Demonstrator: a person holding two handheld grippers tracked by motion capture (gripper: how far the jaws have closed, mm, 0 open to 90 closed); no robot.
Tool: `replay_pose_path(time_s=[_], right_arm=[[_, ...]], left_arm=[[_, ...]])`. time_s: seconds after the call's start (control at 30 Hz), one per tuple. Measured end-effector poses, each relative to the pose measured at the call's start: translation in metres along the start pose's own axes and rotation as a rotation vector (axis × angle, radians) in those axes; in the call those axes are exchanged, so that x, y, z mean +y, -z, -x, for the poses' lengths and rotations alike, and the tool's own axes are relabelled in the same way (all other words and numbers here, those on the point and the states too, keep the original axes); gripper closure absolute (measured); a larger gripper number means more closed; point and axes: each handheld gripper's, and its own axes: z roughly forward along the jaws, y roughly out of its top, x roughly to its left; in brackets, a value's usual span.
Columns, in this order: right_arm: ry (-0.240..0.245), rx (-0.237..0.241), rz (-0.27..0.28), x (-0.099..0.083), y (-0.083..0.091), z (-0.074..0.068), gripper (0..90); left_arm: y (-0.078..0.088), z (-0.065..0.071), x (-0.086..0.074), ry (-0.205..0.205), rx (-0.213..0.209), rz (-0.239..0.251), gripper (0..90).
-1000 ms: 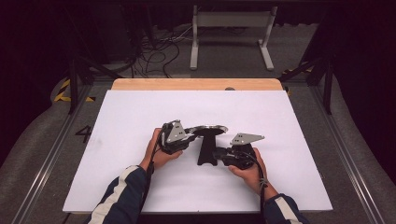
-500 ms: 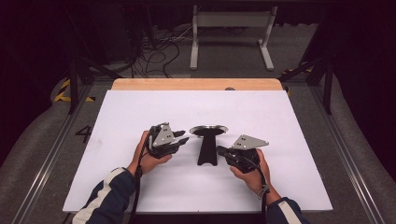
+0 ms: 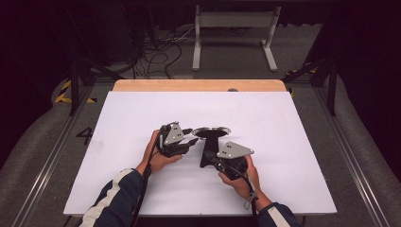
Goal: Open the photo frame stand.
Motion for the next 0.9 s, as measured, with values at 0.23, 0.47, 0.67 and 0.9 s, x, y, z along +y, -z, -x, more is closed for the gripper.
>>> replay_pose_path(time_s=[0.23, 0.47, 0.67, 0.9], right_arm=[[0.007, 0.01, -0.029, -0.001, -0.02, -0.011, 90.0], [0.008, -0.03, -0.054, 0.001, -0.034, -0.021, 90.0], [0.023, -0.109, -0.088, -0.003, -0.045, -0.029, 90.0], [0.021, -0.14, -0.108, -0.005, -0.046, -0.034, 90.0]], left_arm=[[0.002, -0.004, 0.008, -0.018, -0.04, 0.045, 68.0], [-0.003, -0.001, 0.011, -0.036, -0.04, 0.042, 67.8], [-0.009, 0.002, 0.013, -0.073, -0.021, 0.023, 66.8], [-0.004, 0.003, 0.014, -0.08, -0.031, 0.015, 70.8]])
